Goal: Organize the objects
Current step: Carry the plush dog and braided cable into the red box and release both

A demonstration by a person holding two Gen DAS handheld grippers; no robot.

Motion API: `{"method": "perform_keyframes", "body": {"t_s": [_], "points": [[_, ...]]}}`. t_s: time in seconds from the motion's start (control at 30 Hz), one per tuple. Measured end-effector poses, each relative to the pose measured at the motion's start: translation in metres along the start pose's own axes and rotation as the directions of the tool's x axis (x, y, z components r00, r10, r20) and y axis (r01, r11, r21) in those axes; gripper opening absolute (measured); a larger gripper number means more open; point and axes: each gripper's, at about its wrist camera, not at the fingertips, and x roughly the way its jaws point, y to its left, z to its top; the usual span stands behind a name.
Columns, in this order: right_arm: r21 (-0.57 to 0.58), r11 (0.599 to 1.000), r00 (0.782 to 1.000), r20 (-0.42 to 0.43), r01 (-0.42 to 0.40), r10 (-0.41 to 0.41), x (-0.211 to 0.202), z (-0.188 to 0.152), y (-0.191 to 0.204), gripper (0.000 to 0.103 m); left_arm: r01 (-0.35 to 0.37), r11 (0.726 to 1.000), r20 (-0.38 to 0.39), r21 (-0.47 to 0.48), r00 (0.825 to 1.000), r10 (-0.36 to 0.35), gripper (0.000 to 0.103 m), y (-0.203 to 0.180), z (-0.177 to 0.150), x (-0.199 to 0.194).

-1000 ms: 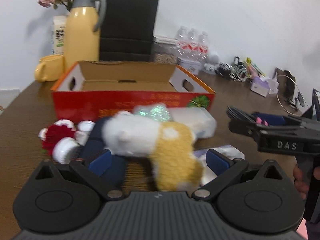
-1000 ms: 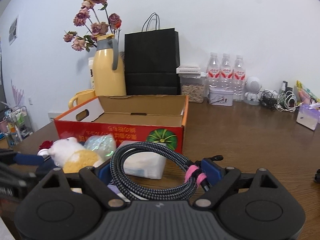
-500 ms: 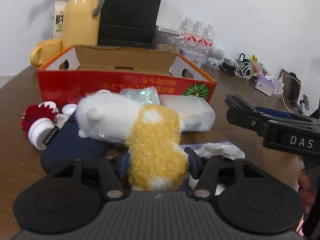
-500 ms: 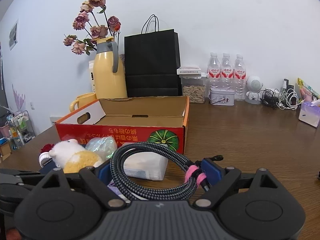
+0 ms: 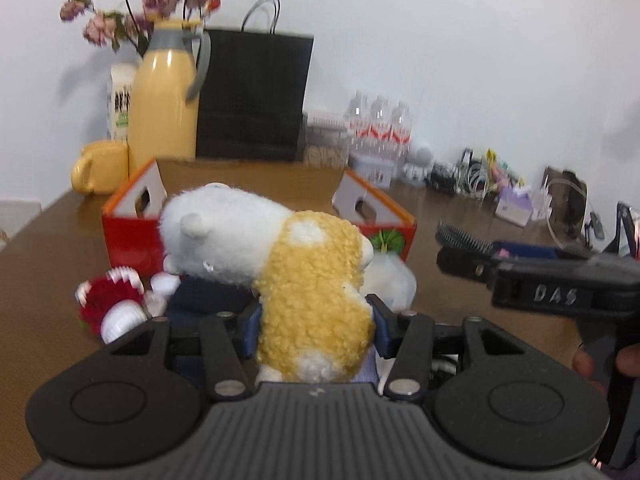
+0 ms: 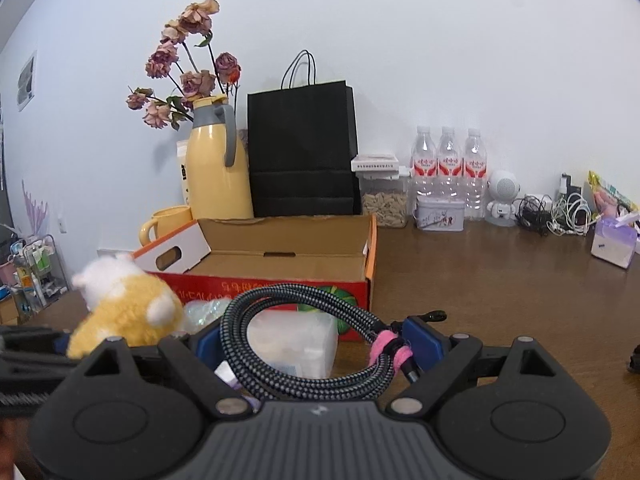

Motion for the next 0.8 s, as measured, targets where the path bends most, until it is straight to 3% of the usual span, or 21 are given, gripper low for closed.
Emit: {"method": "perform_keyframes", "body": {"t_s": [0.4,0.8], "points": [[-0.03,0.999,0.997,0.074,-0.018,0.02,0.038,0.047,0.023,0.089,-0.029,1.0,0.14,-0.001,0.99,0.028,0.053,0.029,0.064,0.007],[-0.002,1.0,0.994,0.11,-0.003,0.003,0.133,0.085,0.041,0.089,-0.055,0.99,0.175,-0.133,0.981,0.078,0.053,0.071,0.111,0.081]]}}
